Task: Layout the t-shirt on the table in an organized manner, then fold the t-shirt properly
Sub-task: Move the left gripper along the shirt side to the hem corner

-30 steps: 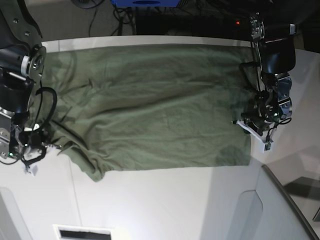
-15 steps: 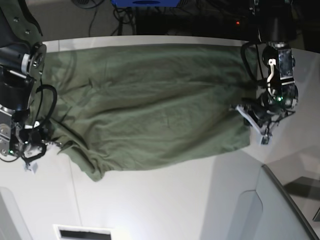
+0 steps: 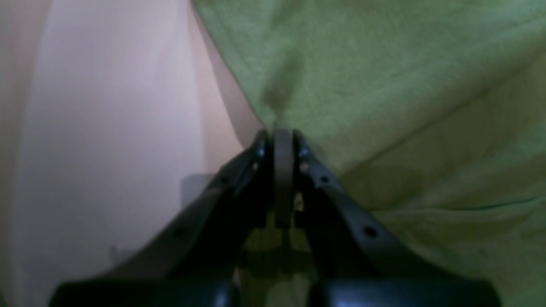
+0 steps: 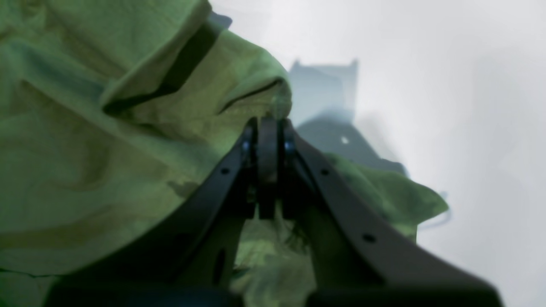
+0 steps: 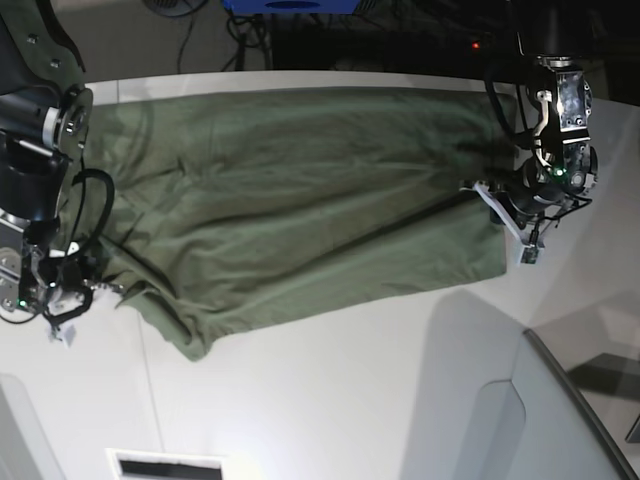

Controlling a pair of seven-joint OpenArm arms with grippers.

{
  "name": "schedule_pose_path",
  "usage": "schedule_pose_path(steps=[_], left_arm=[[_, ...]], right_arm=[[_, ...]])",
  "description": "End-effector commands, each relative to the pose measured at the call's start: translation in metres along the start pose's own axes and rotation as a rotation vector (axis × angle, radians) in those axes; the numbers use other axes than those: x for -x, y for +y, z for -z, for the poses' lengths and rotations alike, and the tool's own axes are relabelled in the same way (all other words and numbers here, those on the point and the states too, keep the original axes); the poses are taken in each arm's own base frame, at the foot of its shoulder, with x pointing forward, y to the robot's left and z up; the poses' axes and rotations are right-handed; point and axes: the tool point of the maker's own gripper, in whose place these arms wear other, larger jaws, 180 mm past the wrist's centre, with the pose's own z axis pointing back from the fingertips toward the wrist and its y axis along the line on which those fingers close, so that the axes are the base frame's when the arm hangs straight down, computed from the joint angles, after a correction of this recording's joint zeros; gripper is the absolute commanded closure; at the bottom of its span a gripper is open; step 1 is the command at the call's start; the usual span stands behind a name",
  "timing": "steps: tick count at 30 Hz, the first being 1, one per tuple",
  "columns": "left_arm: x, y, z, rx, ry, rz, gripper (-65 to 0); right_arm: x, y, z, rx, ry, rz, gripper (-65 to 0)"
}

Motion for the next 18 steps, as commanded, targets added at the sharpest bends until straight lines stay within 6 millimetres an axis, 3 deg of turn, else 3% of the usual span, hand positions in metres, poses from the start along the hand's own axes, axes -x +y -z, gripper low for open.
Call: schedule_pose_path(steps=[1, 4, 7, 10, 12, 15, 18], left_arm=[[-0.015, 0.009, -0.005, -0.022, -0.043, 0.006, 0.0], [-0.009, 0.010, -0.005, -0.023, -0.011, 0.007, -19.3], [-0.006, 0.016, -0.007, -0.035, 0.011, 0.015, -31.1], [-0.008, 0.022, -0.009, -0.044, 0.005, 0.002, -32.9], [-0.012, 0.039, -0.012, -0.078, -0.015, -0.048, -32.9], [-0.037, 0.061, -0.014, -0.112, -0.068, -0.110, -32.9], [-0.059, 0.073, 0.002, -0.109, -0.071, -0.165, -33.6]], right_arm=[[-0.025, -0.004, -0.011, 0.007, -0.060, -0.004, 0.0], [-0.025, -0.004, -0.011, 0.007, -0.060, -0.004, 0.0], [-0.025, -0.004, -0.011, 0.007, -0.060, -0.004, 0.0], [-0.025, -0.004, -0.011, 0.007, -0.060, -0.004, 0.0], [-0.025, -0.004, -0.011, 0.007, -0.060, -0.004, 0.0], [-0.024, -0.004, -0.011, 0.007, -0.058, -0.003, 0.0], [-0.025, -0.004, -0.011, 0.007, -0.060, -0.004, 0.0]])
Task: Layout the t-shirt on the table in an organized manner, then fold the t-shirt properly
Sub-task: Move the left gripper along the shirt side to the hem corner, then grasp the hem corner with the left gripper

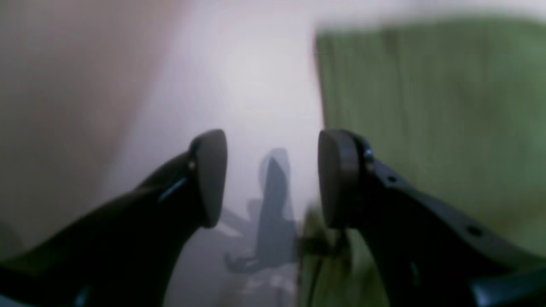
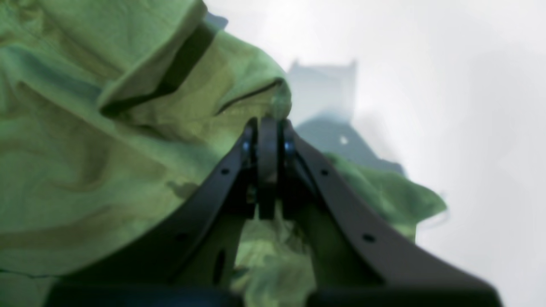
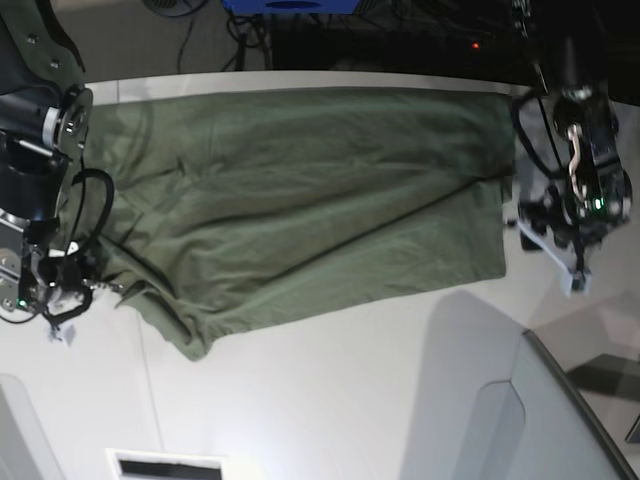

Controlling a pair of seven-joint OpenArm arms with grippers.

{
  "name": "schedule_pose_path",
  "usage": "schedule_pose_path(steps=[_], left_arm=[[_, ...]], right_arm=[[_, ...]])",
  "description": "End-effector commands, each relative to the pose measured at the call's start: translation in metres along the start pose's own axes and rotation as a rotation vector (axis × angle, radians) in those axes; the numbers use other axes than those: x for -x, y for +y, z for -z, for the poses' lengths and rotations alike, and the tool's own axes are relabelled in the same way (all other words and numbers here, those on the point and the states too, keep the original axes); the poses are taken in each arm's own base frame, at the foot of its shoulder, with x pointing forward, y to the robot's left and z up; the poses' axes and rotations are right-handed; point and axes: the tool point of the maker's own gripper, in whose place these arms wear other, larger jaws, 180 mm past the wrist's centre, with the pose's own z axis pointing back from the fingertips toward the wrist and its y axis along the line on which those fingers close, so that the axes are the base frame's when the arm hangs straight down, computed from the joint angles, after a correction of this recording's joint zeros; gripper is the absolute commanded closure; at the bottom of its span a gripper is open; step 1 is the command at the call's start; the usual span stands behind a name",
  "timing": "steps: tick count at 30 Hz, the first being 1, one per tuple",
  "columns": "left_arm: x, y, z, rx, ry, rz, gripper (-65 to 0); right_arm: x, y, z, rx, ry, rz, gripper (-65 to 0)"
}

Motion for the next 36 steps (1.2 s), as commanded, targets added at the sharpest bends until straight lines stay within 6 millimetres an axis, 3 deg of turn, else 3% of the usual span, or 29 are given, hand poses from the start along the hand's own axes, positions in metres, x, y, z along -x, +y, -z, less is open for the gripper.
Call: schedule_pose_path(steps=[1, 5, 10, 29, 31, 34, 36], left_arm=[[-0.019, 0.006, 0.003, -0.001, -0.027, -0.011, -33.6], [-0.039, 0.005, 0.029, 0.031, -0.054, -0.089, -33.7], [-0.035, -0.014, 0.054, 0.077, -0.021, -0.100, -33.7], [-0.002, -0.027, 0.076, 0.102, -0.010, -0.147, -31.6], [-0.005, -0.032, 0.078, 0.111, -0.021, -0.155, -23.4], [-0.001, -0.034, 0.081, 0.114, -0.023, -0.166, -1.6], [-0.001, -0.036, 0.082, 0.118, -0.034, -0.175, 0.0]], right_arm=[[-0.024, -0.005, -0.011, 0.011, -0.057, -0.004, 0.0], [-0.024, -0.004, -0.011, 0.008, -0.057, -0.004, 0.0], [-0.023, -0.006, -0.011, 0.011, -0.055, -0.004, 0.0], [-0.023, -0.006, -0.011, 0.013, -0.055, -0.005, 0.0], [-0.023, -0.006, -0.011, 0.013, -0.055, -0.005, 0.0], [-0.022, -0.006, -0.011, 0.012, -0.054, -0.005, 0.0], [-0.022, -0.005, -0.010, 0.010, -0.053, -0.005, 0.0]])
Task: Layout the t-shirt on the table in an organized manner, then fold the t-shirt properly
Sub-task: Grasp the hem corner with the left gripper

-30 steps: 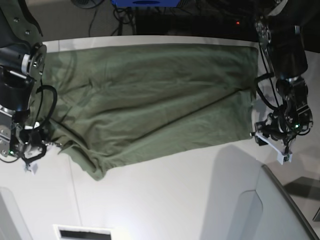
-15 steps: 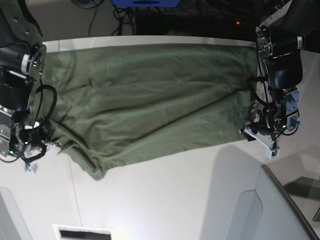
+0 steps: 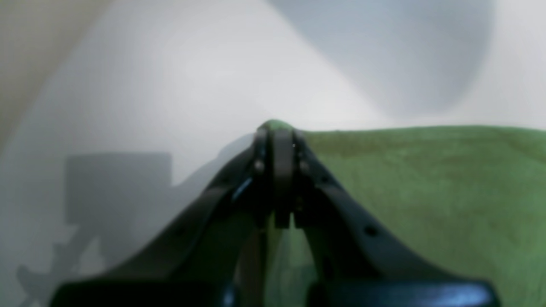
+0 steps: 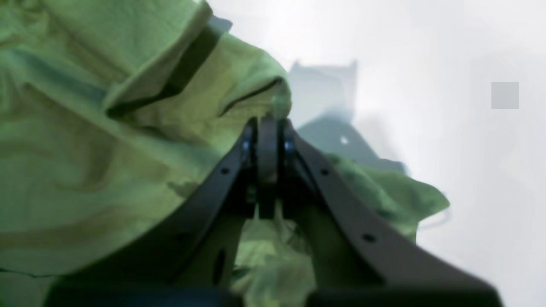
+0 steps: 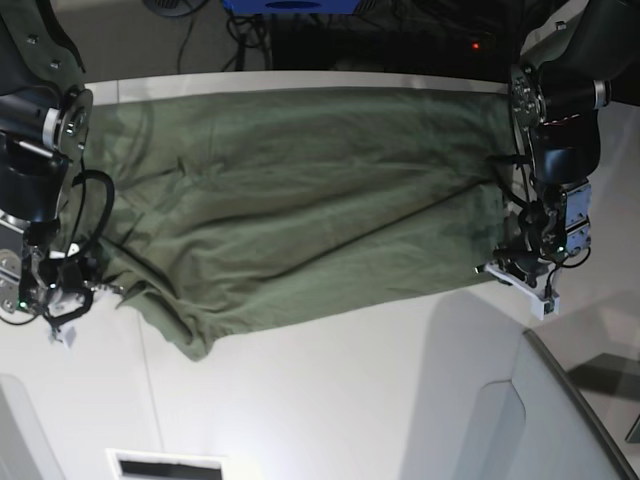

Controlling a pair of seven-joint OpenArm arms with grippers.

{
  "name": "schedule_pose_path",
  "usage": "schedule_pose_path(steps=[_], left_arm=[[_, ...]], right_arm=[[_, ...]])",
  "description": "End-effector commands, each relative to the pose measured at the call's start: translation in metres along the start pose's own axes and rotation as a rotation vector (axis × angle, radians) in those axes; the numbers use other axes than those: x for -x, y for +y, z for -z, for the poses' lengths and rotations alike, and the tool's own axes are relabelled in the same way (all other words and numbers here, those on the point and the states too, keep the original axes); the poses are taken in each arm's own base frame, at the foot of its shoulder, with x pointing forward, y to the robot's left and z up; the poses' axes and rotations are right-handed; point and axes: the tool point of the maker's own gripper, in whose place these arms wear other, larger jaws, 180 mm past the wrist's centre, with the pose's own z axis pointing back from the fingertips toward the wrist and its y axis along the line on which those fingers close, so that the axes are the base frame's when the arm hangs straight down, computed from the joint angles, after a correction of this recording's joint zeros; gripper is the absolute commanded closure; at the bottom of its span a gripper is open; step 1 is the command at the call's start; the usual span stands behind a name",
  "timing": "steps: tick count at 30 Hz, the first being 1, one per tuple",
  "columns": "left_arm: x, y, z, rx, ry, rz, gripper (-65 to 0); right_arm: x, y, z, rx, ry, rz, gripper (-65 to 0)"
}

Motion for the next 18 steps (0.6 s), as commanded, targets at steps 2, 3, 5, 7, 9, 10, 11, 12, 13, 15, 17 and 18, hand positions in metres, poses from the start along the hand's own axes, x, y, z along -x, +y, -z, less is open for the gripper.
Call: schedule_pose_path(steps=[2, 3, 5, 7, 9, 10, 11, 12, 13, 15, 17, 18], left_arm=[[-0.001, -0.008, 0.001, 0.016, 0.019, 0.006, 0.0], [-0.003, -0.010, 0.001, 0.019, 0.014, 0.006, 0.0], [-0.018, -0.015, 0.001, 0.026, -0.012, 0.012, 0.0], [-0.033, -0.018, 0.001, 0.032, -0.037, 0.008, 0.0], [-0.053, -0.020, 0.000, 0.034, -0.066, 0.012, 0.0], [-0.061, -0.021, -0.001, 0.034, -0.079, 0.014, 0.0], [-0.069, -0.023, -0.002, 0.037, -0.092, 0.015, 0.0], [-0.077, -0.024, -0.003, 0.038, -0.105, 0.015, 0.0], [-0.086, -0.025, -0.004, 0.040, -0.119, 0.015, 0.0], [-0.103, -0.022, -0.008, 0.035, -0.146, 0.016, 0.0], [-0.119, -0.026, -0.010, 0.041, -0.172, 0.015, 0.0], [-0.125, -0.027, -0.011, 0.043, -0.182, 0.014, 0.0]], right_arm=[[-0.022, -0.002, -0.010, 0.005, -0.054, -0.004, 0.0], [-0.022, -0.002, -0.010, 0.005, -0.055, -0.004, 0.0], [-0.024, -0.001, -0.010, 0.003, -0.060, -0.004, 0.0], [-0.031, -0.001, -0.011, 0.002, -0.090, -0.004, 0.0], [-0.036, -0.001, -0.012, 0.002, -0.116, -0.004, 0.0], [-0.038, 0.000, -0.012, 0.002, -0.125, -0.006, 0.0], [-0.039, -0.001, -0.013, 0.003, -0.133, -0.006, -0.2], [-0.044, -0.001, -0.014, 0.003, -0.145, -0.007, -0.2], [-0.048, 0.001, -0.016, 0.007, -0.154, -0.024, -0.2], [-0.056, 0.009, -0.016, 0.014, -0.167, -0.080, -0.2], [-0.066, 0.015, -0.019, 0.027, -0.191, -0.142, -0.2], [-0.070, 0.015, -0.021, 0.036, -0.203, -0.167, -0.2]])
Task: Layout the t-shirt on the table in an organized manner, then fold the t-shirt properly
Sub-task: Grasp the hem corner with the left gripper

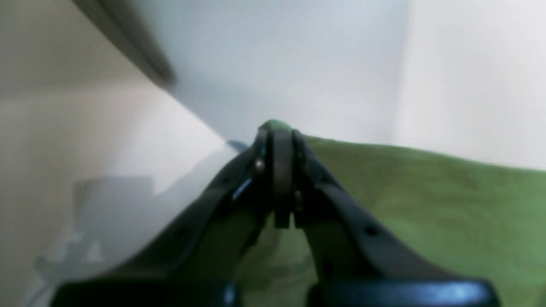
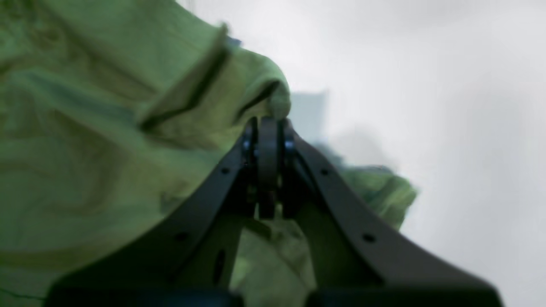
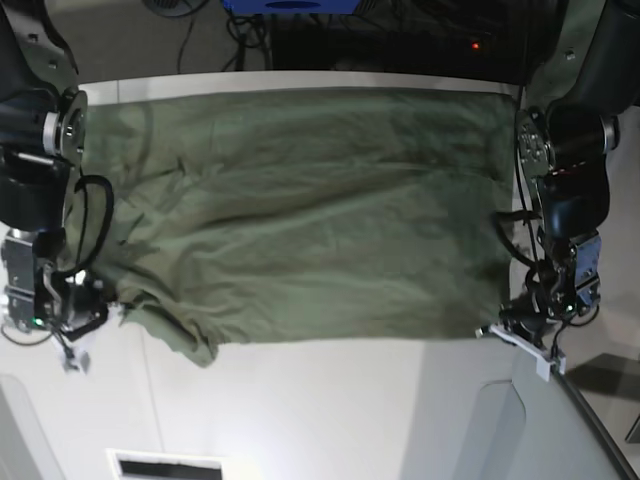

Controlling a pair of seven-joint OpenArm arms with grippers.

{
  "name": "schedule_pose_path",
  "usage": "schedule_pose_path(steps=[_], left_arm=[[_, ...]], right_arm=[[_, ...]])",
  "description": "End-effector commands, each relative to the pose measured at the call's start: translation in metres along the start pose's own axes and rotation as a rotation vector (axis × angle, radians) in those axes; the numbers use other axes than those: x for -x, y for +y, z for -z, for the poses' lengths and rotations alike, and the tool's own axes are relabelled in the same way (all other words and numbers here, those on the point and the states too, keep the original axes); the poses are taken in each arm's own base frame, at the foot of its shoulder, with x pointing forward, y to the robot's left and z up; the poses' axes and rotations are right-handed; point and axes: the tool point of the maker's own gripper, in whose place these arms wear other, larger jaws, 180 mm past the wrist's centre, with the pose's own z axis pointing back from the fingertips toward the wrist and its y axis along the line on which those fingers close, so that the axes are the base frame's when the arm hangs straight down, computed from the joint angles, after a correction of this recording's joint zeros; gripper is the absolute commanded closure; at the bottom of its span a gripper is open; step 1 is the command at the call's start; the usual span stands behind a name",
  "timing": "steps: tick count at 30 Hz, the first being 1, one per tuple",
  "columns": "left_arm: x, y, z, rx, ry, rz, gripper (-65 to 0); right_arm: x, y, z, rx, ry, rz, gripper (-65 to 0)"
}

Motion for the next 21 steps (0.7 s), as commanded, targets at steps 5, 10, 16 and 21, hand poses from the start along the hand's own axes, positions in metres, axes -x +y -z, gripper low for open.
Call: schedule_pose_path(steps=[5, 10, 16, 21], left_arm=[[-0.056, -0.005, -0.006, 0.016, -0.110, -0.002, 0.0], [-0.055, -0.005, -0.006, 0.015, -0.109, -0.002, 0.0], [-0.071, -0.007, -0.014, 0.013, -0.142, 0.023, 0.0], [-0.076, -0.004, -0.020, 0.005, -0.137, 0.042, 0.0]], right_arm=[[-0.058, -0.005, -0.016, 0.029, -0.167, -0.079, -0.5], [-0.067, -0.018, -0.020, 0.050, -0.234, -0.084, -0.6], [-0.072, -0.030, -0.023, 0.067, -0.319, -0.088, -0.5], [-0.055, -0.032, -0.012, 0.061, -0.291, -0.067, -0.5]])
